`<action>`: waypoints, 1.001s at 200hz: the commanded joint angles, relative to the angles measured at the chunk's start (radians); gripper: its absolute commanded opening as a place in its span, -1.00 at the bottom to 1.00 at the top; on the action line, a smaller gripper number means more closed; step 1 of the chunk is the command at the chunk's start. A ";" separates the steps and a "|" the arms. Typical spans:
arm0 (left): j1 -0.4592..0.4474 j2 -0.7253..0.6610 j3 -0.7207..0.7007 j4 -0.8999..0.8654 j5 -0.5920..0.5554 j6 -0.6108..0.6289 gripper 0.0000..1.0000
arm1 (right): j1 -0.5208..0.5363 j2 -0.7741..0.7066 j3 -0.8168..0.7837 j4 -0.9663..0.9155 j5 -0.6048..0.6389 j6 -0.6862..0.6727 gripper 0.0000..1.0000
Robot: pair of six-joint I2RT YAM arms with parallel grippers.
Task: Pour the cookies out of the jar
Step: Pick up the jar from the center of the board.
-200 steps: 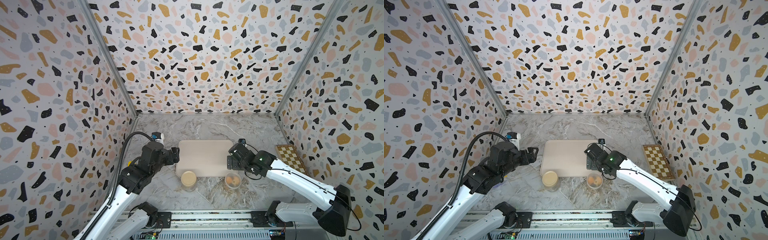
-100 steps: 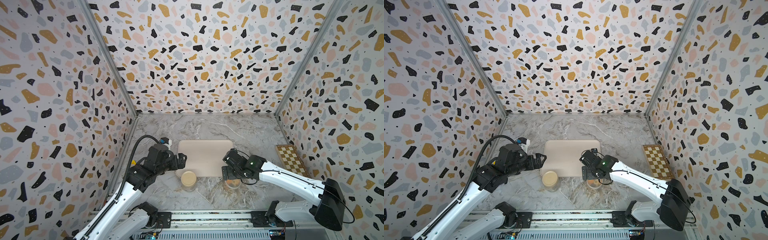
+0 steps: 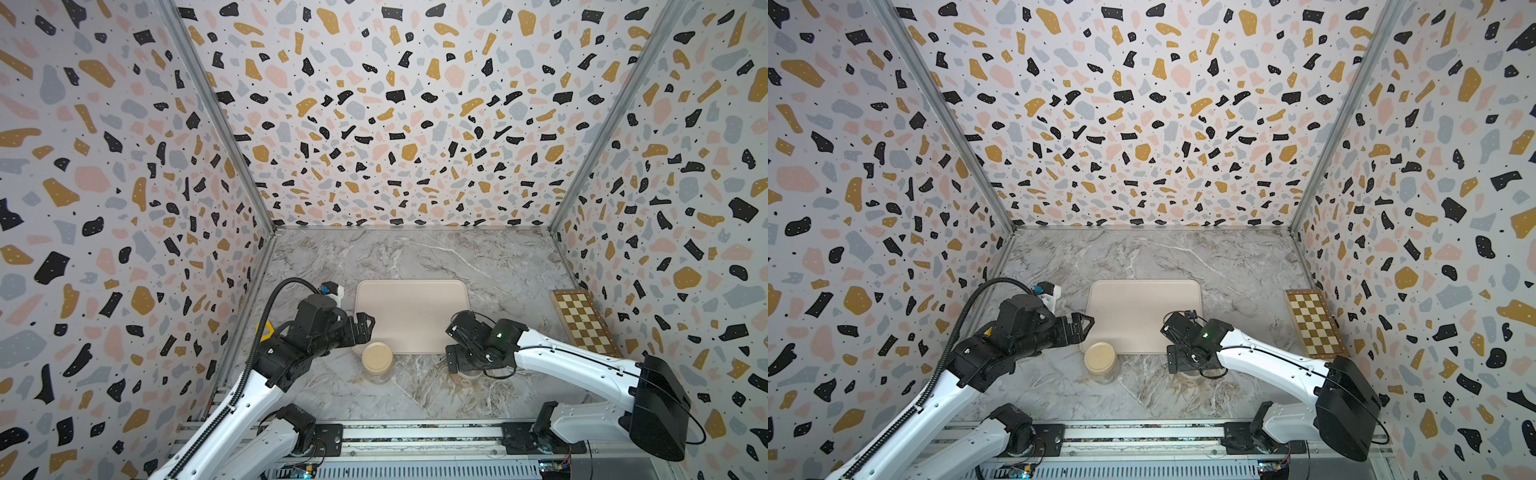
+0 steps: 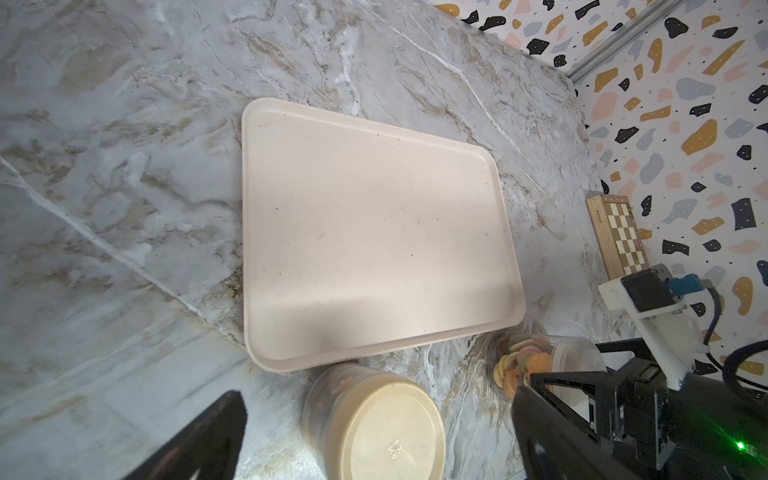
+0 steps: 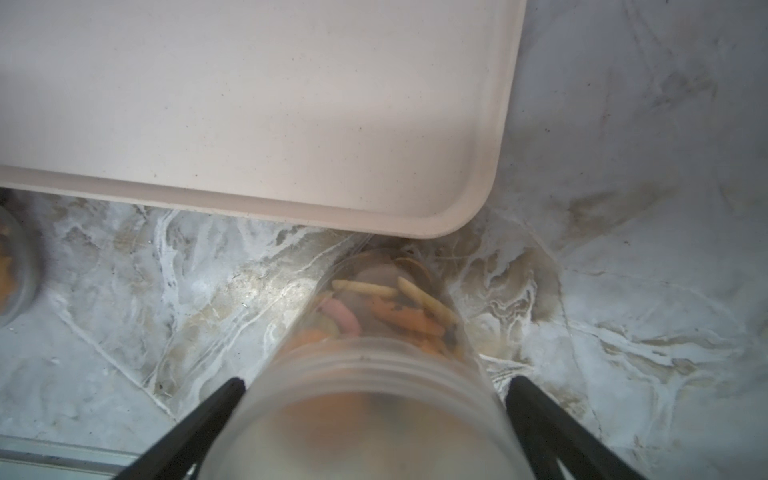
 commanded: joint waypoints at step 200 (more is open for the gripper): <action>-0.004 -0.082 -0.112 0.180 0.108 0.143 0.97 | 0.017 -0.104 0.010 -0.003 -0.034 0.000 0.43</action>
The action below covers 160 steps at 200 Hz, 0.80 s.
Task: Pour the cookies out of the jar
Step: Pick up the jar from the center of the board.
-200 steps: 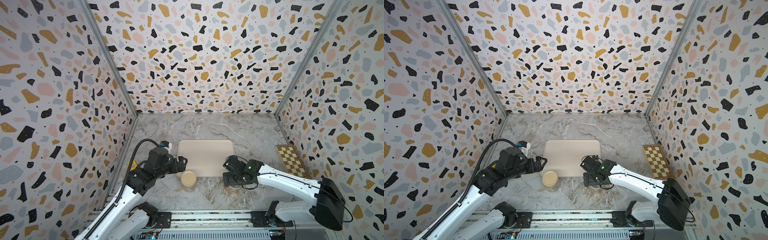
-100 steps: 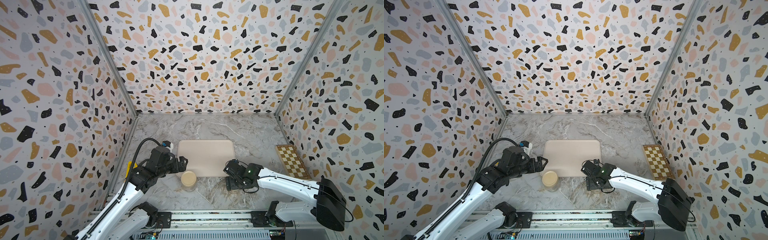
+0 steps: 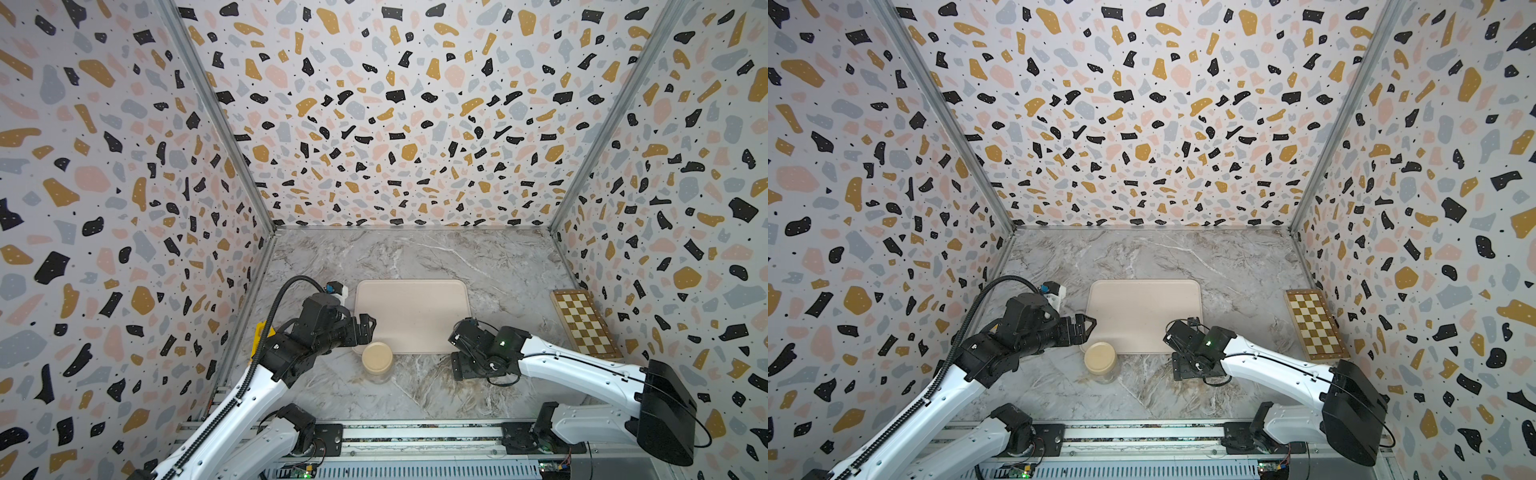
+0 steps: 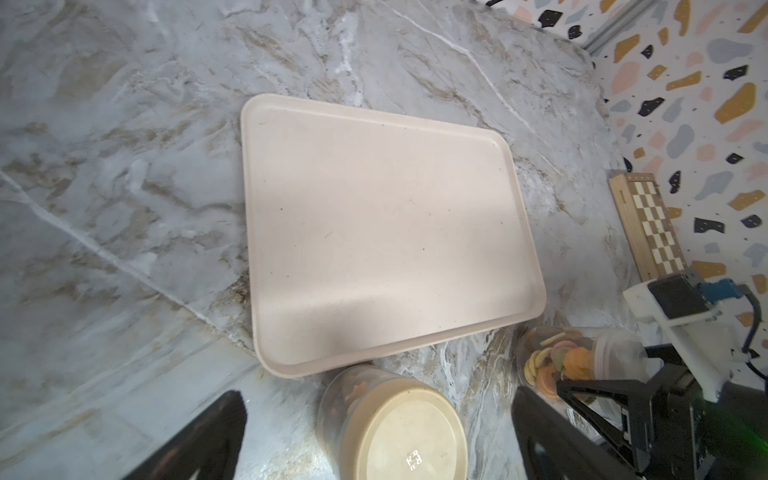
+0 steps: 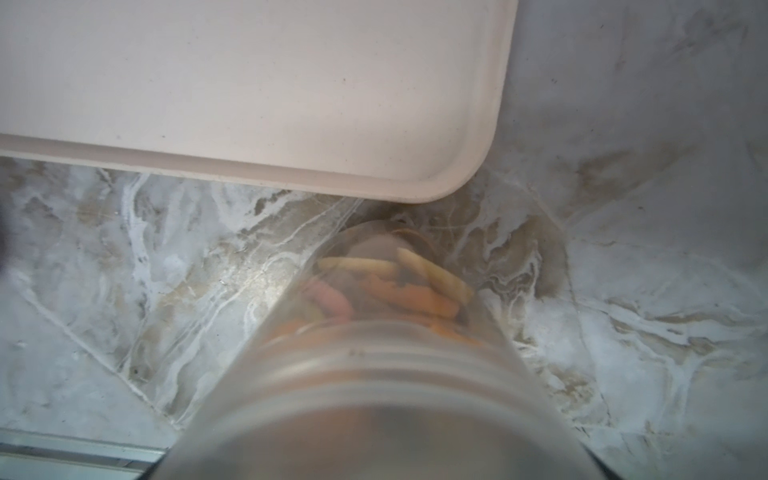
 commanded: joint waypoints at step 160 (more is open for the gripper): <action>-0.060 -0.034 -0.099 0.552 0.581 0.262 0.85 | -0.208 0.003 0.531 0.069 -0.467 -0.293 0.40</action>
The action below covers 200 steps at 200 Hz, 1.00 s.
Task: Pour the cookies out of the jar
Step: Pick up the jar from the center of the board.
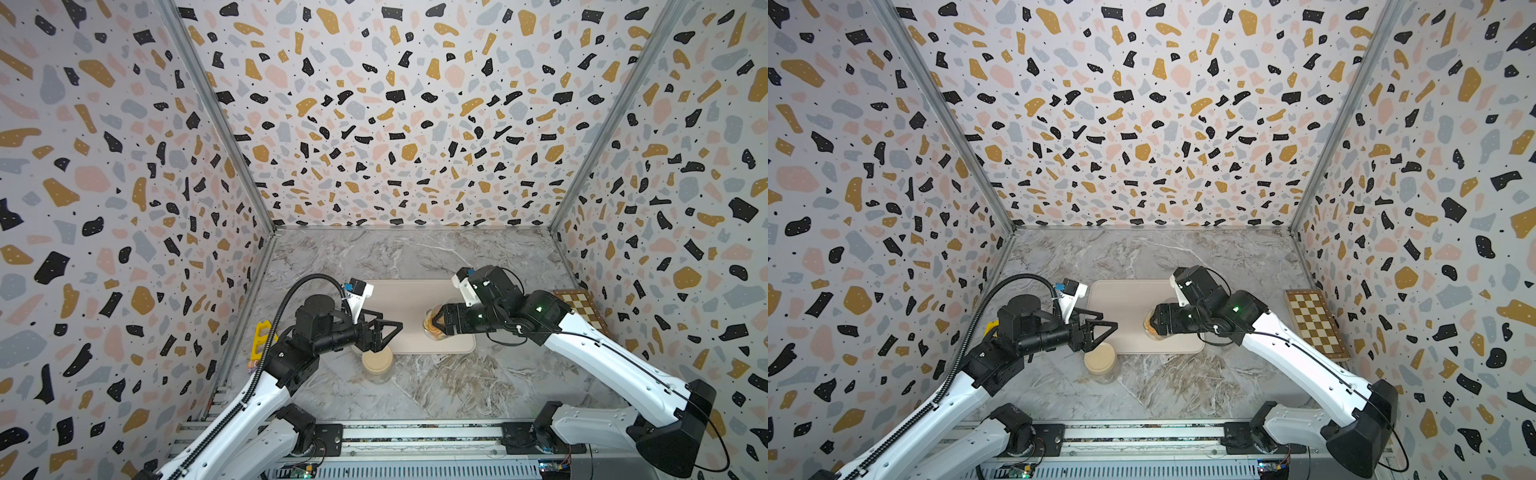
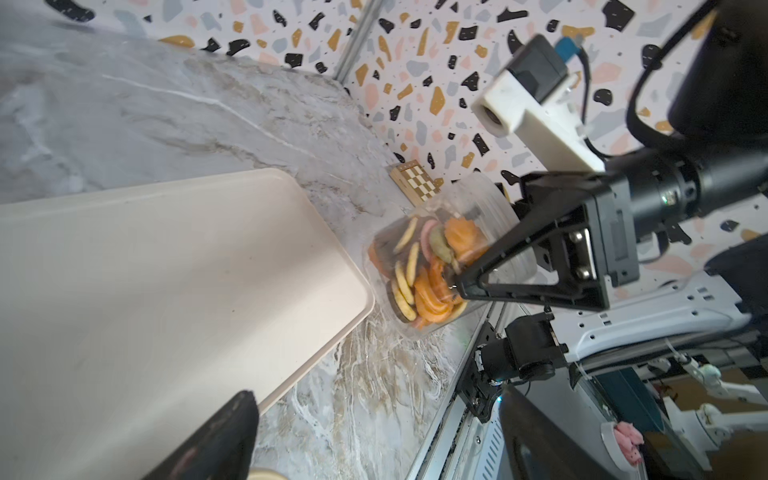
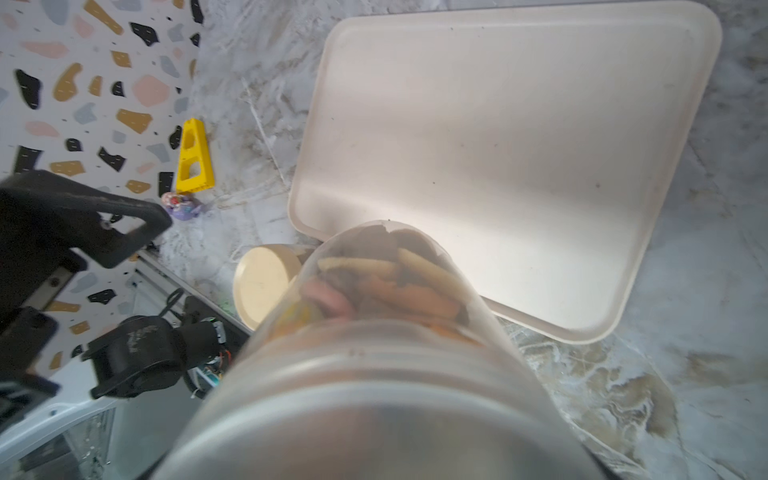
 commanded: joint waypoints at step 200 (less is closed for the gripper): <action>-0.113 -0.019 -0.146 0.508 0.092 0.297 0.98 | 0.026 -0.020 0.054 0.233 -0.514 -0.042 0.40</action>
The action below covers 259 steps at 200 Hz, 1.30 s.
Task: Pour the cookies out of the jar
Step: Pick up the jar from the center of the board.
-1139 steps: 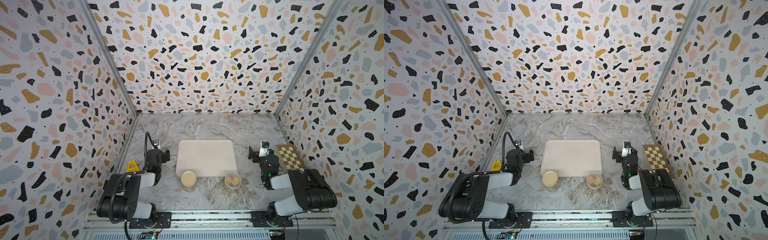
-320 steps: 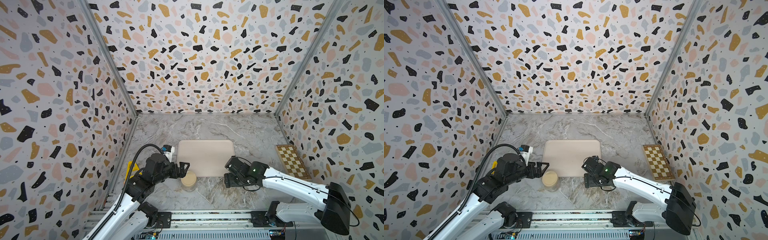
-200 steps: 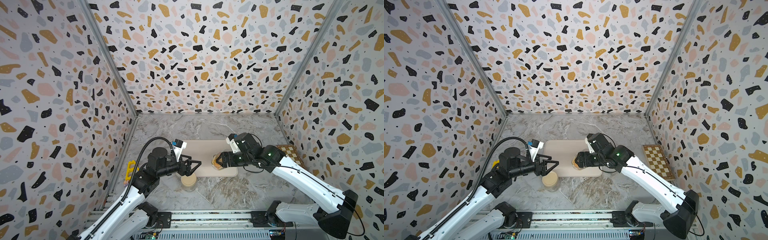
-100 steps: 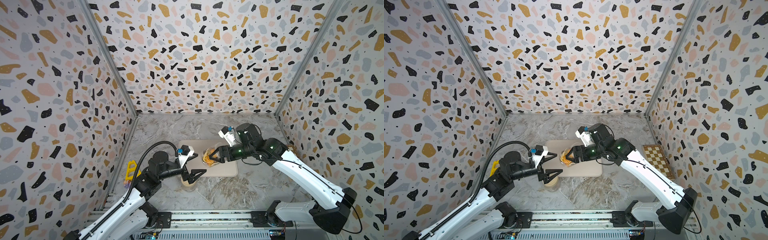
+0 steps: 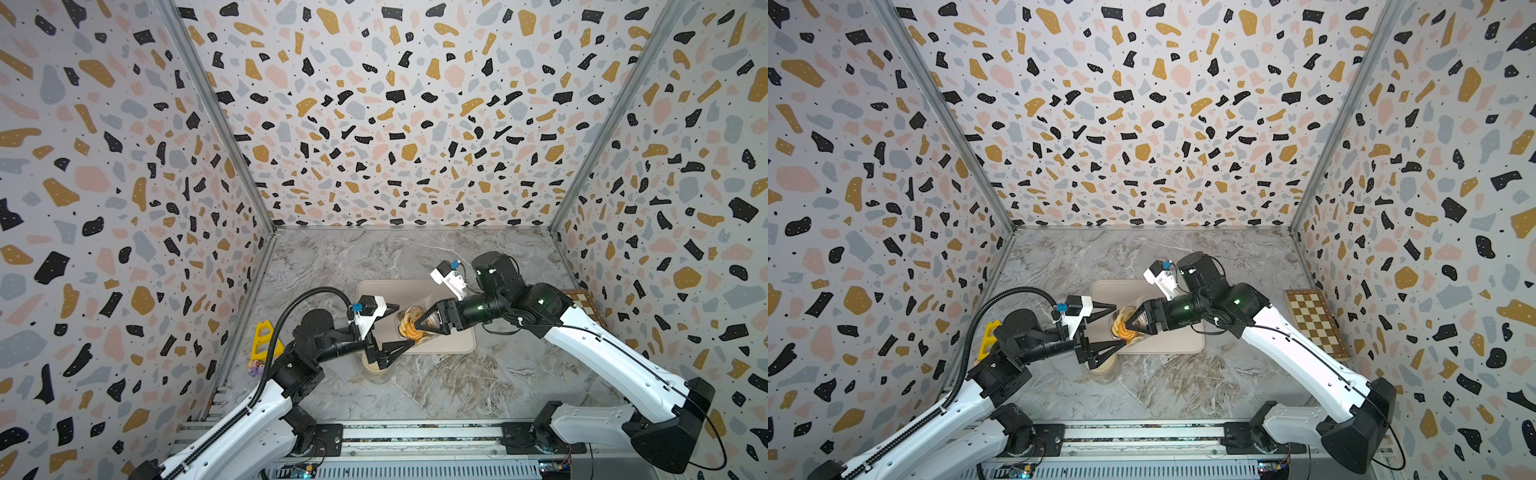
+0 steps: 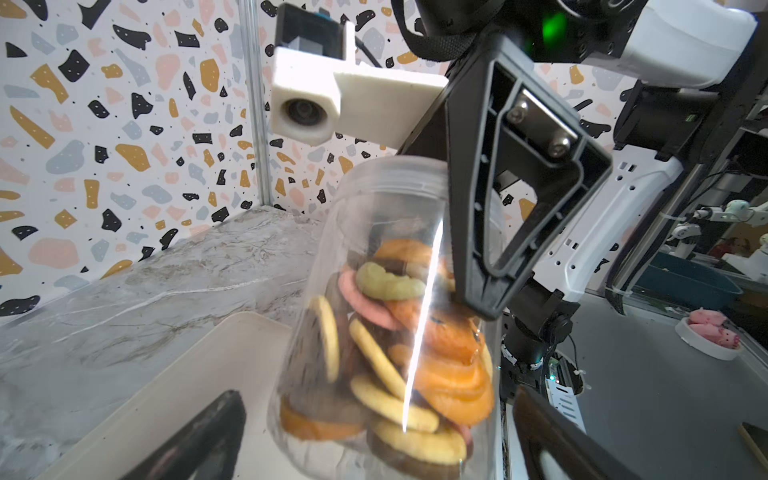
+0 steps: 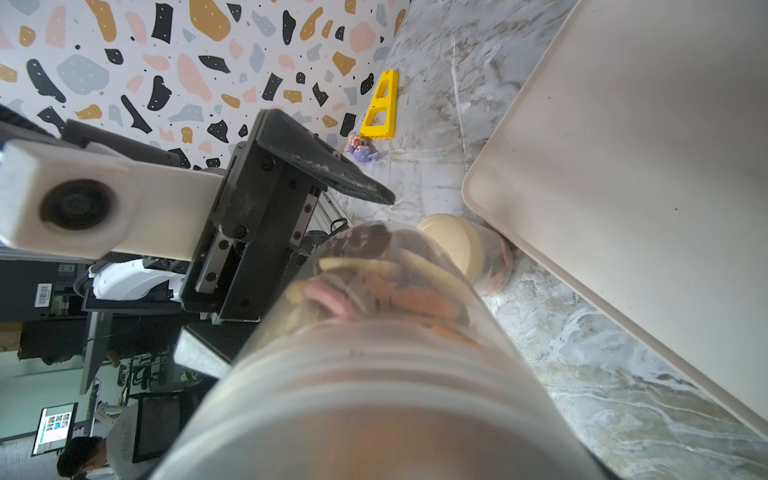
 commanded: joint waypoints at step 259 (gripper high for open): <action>-0.078 0.002 -0.047 0.417 -0.035 -0.202 0.98 | 0.083 -0.027 0.003 0.309 -0.184 0.141 0.43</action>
